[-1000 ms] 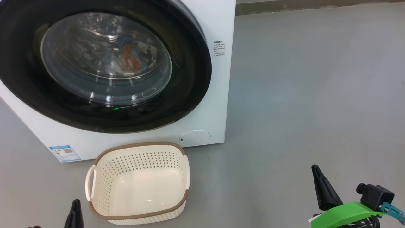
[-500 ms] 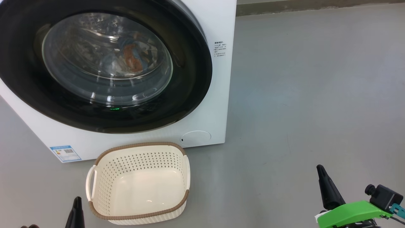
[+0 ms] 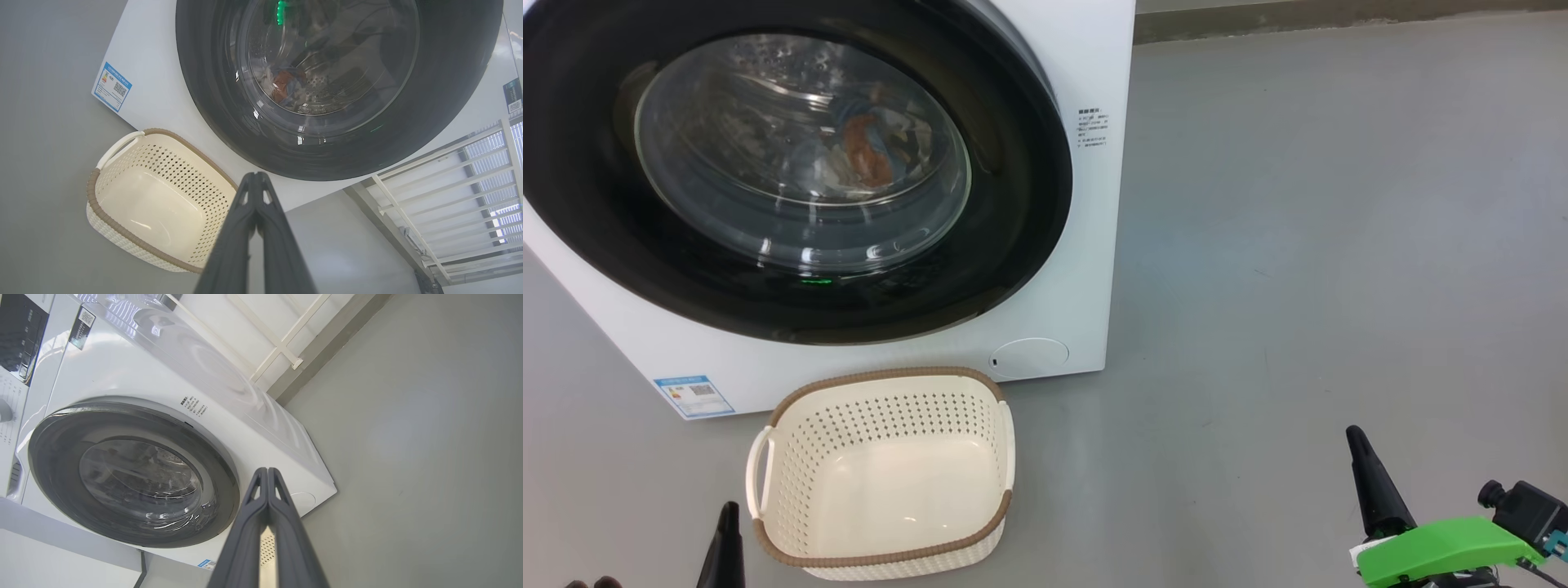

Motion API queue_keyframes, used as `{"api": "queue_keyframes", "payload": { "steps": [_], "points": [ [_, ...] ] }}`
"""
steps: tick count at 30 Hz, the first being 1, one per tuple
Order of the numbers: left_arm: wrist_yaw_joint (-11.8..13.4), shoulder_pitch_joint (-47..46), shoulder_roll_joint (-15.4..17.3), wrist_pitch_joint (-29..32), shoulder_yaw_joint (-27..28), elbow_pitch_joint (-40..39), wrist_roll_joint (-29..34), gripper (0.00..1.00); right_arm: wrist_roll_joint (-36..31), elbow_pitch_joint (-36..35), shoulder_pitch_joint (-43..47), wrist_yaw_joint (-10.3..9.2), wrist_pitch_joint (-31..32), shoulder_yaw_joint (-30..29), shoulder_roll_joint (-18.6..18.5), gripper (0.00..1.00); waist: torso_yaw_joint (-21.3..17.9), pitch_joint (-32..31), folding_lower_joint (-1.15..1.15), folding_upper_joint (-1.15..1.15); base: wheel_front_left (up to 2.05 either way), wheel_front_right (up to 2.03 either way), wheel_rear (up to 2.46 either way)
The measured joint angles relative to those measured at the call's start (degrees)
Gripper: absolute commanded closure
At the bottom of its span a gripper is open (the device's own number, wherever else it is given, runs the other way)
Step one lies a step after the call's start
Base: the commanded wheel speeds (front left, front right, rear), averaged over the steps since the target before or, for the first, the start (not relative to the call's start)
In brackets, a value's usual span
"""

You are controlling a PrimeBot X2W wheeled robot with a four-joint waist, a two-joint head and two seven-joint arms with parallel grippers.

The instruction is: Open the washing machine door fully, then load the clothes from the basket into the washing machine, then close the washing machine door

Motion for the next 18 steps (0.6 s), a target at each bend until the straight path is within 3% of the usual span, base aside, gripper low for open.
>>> {"api": "queue_keyframes", "payload": {
  "steps": [18],
  "points": [
    [0.0,-1.81,0.13,2.96,-0.26,0.71,-11.67,1.0,12.3,0.14,-0.03,-0.01,3.02,-1.4,-0.04,1.0,0.18,-0.18,0.0,0.0,0.0,0.0,0.0]
  ]
}}
